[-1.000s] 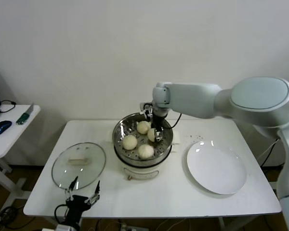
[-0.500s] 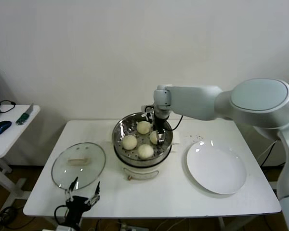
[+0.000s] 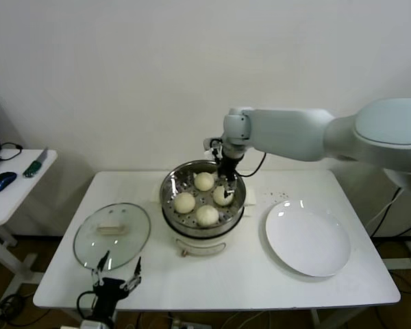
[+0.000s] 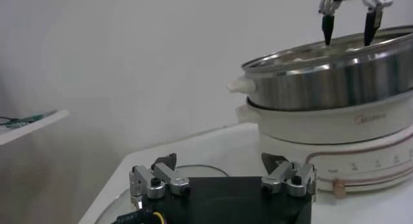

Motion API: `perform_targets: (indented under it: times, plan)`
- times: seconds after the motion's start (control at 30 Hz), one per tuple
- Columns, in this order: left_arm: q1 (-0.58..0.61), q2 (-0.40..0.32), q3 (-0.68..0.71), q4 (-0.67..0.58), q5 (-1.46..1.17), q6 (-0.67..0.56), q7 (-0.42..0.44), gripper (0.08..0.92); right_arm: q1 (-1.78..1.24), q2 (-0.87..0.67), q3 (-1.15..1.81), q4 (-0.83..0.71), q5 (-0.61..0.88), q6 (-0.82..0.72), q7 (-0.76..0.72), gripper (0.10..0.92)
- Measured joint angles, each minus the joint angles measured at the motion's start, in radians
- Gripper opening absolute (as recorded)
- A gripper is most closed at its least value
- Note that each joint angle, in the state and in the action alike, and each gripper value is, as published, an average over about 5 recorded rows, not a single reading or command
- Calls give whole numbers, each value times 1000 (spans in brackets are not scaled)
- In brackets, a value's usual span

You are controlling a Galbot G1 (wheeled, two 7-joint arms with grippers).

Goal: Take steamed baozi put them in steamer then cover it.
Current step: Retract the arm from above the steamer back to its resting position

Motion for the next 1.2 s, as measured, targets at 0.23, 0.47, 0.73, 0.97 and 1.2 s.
perform_targets:
  times: [0.23, 0.47, 0.73, 0.97, 1.2]
  plan:
    - [-28, -9, -10, -2, 34, -3, -21, 823, 25, -120, 64, 102, -10, 41, 103, 823]
    - [-56, -18, -15, -14, 64, 8, -35, 823, -9, -283, 150, 227, 0, 99, 270, 823]
    - [-80, -11, -8, -26, 99, 27, -48, 823, -190, -493, 338, 347, 16, 201, 488, 823]
    - [-98, 3, 1, -43, 151, 55, -65, 823, -499, -645, 650, 433, -3, 290, 646, 823]
    - [-112, 20, 4, -53, 249, 117, -116, 823, -883, -708, 1041, 496, -60, 377, 775, 823]
